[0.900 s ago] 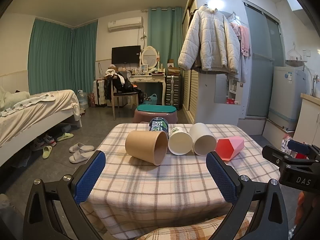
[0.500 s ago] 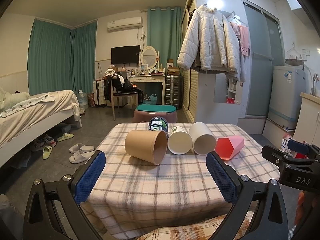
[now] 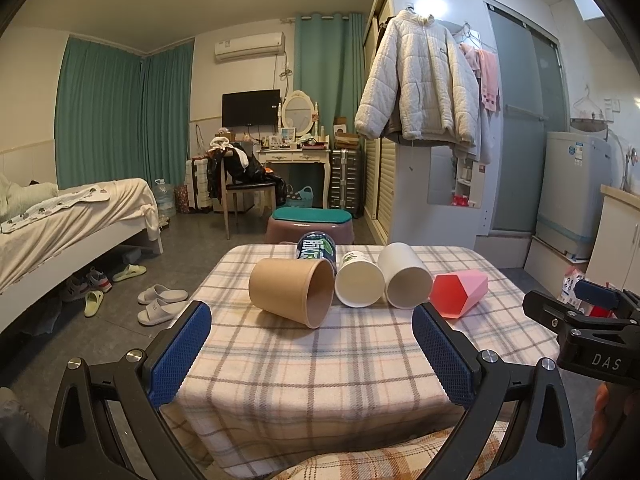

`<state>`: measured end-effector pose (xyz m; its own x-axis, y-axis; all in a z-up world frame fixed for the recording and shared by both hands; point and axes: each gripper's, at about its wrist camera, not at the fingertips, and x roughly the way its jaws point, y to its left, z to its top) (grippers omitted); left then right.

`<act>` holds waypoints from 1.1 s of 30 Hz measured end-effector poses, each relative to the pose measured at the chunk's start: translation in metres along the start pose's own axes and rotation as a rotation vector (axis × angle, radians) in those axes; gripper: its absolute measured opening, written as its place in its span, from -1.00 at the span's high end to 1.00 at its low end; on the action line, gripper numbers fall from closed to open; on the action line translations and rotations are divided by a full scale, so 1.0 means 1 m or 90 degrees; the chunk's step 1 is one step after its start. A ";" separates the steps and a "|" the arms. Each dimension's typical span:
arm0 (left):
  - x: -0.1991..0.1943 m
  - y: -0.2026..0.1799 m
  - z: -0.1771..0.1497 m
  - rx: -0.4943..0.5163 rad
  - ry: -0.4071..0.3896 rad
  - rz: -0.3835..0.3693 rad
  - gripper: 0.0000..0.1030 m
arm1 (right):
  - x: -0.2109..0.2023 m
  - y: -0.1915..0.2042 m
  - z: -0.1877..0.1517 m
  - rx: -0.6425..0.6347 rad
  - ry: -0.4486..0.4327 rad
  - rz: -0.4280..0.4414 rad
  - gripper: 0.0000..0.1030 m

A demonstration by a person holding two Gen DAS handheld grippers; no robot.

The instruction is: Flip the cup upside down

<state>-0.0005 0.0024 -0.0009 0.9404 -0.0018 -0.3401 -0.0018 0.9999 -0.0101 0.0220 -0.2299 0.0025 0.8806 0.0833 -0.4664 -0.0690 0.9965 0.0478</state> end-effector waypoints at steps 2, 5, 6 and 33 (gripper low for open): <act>0.000 0.000 0.000 0.000 0.000 0.000 -1.00 | 0.000 0.001 0.001 0.001 0.001 0.001 -1.00; 0.000 0.000 0.000 0.000 0.000 0.001 -1.00 | 0.004 0.001 -0.004 0.001 0.002 -0.001 -1.00; 0.000 0.000 0.000 0.000 0.001 0.000 -1.00 | 0.004 0.001 -0.004 0.001 0.002 -0.001 -1.00; 0.009 -0.017 -0.007 0.016 0.010 -0.020 -1.00 | 0.004 -0.004 -0.007 0.004 0.002 -0.003 -1.00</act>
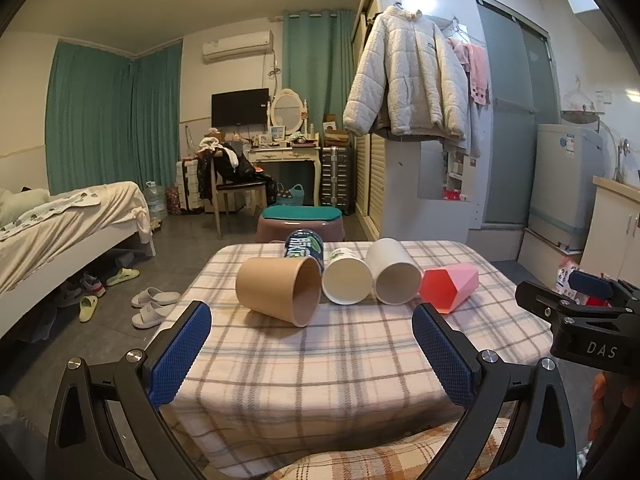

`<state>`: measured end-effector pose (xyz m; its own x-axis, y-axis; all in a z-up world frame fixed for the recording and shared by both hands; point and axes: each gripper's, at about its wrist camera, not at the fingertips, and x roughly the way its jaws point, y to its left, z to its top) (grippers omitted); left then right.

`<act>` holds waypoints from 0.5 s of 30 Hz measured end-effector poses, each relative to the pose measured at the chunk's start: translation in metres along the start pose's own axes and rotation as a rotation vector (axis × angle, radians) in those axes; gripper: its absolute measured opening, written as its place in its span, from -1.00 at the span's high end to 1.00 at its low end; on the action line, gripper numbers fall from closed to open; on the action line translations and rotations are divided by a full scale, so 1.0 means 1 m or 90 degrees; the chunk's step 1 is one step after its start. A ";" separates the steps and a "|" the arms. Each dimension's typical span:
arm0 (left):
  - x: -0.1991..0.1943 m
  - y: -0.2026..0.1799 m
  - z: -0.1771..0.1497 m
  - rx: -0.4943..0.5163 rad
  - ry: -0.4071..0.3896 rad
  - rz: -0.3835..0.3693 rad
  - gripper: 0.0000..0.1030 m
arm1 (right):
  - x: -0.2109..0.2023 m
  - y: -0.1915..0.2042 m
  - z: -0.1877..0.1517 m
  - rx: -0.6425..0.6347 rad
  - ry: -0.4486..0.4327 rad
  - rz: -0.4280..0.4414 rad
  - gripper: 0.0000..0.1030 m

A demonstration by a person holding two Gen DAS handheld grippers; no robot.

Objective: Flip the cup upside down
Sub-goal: 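Move the left gripper to the pink hexagonal cup and close on it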

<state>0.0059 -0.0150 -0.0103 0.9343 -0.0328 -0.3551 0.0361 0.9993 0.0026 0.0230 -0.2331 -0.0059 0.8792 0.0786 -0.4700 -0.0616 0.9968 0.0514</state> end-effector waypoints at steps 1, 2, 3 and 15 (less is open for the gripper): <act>0.002 -0.002 0.001 0.002 0.003 -0.004 -1.00 | 0.000 0.000 0.000 0.000 0.000 0.000 -1.00; 0.002 -0.004 0.002 0.007 0.004 -0.007 -1.00 | 0.000 -0.002 0.000 0.002 -0.001 0.000 -1.00; 0.002 -0.007 0.004 0.013 0.004 -0.012 -1.00 | -0.001 -0.004 0.001 0.005 -0.003 -0.001 -1.00; 0.055 -0.078 0.028 0.116 0.049 -0.121 -1.00 | 0.021 -0.077 0.014 0.067 0.020 -0.063 -1.00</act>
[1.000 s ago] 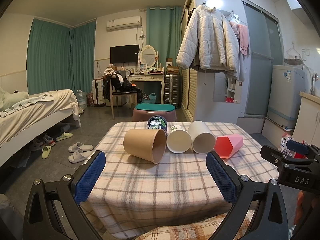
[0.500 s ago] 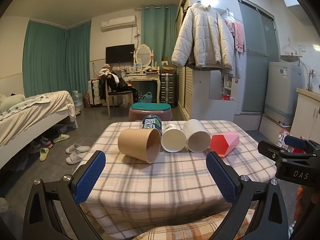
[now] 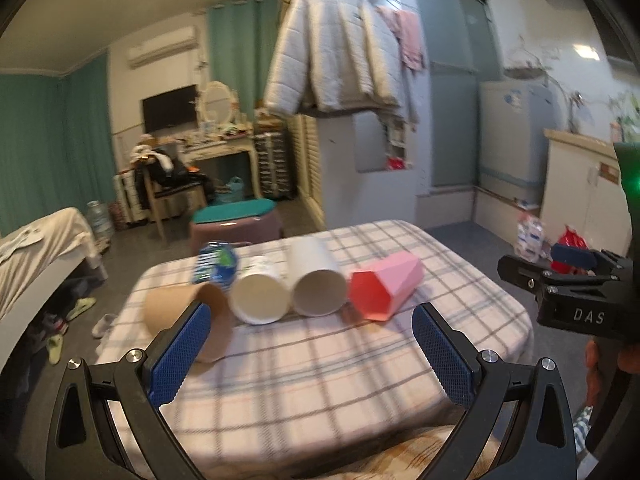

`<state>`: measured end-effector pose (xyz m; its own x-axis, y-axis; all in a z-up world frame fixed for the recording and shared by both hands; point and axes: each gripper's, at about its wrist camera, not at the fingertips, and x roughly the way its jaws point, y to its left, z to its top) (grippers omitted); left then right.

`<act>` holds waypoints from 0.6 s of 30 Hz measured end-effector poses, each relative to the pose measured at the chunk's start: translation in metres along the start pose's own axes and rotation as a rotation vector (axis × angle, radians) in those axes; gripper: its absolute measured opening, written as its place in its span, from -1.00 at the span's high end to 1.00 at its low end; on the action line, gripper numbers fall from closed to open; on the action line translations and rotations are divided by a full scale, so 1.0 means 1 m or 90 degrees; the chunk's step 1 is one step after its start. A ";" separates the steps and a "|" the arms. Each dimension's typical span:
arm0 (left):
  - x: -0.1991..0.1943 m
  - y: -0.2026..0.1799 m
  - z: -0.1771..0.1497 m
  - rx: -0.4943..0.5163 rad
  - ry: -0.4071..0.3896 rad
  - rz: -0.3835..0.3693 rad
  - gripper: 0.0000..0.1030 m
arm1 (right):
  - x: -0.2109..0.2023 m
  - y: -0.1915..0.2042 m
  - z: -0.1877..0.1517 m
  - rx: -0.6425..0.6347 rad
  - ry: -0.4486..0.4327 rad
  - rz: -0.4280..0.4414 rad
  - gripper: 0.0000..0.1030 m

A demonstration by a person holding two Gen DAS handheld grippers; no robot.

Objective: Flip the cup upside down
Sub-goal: 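Move the left gripper to the pink hexagonal cup and close on it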

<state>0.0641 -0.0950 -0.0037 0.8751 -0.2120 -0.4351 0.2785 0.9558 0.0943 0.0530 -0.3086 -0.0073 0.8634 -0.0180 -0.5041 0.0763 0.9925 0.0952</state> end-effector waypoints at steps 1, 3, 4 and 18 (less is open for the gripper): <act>0.011 -0.007 0.004 0.010 0.013 -0.012 -1.00 | 0.005 -0.008 0.003 0.008 0.006 -0.009 -1.00; 0.030 -0.016 0.010 0.022 0.033 -0.037 -1.00 | 0.016 -0.024 0.010 0.024 0.015 -0.018 -1.00; 0.037 -0.020 0.012 0.027 0.040 -0.047 -1.00 | 0.020 -0.029 0.012 0.028 0.017 -0.021 -1.00; 0.153 -0.094 0.027 0.321 0.136 -0.135 -0.98 | 0.082 -0.087 0.012 0.085 0.076 -0.052 -1.00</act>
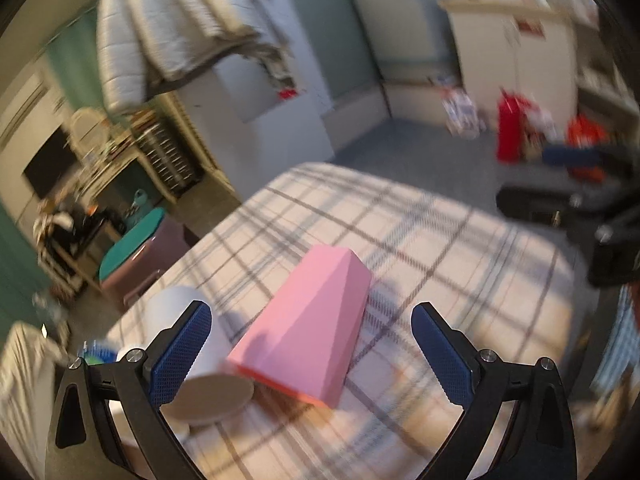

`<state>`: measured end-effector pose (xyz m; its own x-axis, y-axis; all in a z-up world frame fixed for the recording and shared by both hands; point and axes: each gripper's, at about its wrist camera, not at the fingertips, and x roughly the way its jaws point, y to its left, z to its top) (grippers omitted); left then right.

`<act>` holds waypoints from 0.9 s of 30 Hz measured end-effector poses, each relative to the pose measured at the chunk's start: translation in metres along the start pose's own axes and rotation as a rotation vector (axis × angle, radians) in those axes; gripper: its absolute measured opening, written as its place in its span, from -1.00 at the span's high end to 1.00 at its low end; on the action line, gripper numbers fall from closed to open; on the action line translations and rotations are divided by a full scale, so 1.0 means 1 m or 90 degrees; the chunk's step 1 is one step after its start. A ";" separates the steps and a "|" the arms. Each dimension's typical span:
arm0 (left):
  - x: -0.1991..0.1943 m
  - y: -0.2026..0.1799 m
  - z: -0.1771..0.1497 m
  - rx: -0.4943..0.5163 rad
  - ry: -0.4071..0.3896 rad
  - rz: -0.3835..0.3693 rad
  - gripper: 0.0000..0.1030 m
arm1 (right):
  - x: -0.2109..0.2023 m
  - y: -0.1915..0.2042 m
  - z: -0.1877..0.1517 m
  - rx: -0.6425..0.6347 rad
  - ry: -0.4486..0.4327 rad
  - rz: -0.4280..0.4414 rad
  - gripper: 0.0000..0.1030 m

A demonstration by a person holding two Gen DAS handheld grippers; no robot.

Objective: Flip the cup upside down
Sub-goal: 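Move the left gripper to the pink hexagonal cup and close on it, then lift the pink cup with the left gripper and set it down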

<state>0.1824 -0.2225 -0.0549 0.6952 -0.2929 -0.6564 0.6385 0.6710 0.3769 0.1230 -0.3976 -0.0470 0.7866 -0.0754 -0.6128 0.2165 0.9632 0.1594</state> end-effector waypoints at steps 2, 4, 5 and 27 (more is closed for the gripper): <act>0.014 -0.004 -0.001 0.043 0.024 0.003 -0.98 | 0.008 -0.005 -0.002 0.007 0.009 0.001 -1.00; 0.024 -0.006 -0.003 0.075 0.041 0.007 -0.98 | 0.013 -0.008 -0.003 0.015 0.016 0.004 -1.00; 0.028 -0.007 -0.004 0.085 0.050 0.007 -0.95 | 0.015 -0.008 -0.003 0.016 0.018 0.008 -1.00; -0.032 0.009 -0.039 -0.177 0.122 0.047 -0.27 | -0.025 0.023 -0.004 -0.007 -0.010 0.051 -1.00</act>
<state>0.1532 -0.1802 -0.0559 0.6446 -0.1206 -0.7549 0.4556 0.8536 0.2527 0.1060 -0.3728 -0.0313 0.8103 -0.0018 -0.5860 0.1462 0.9690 0.1992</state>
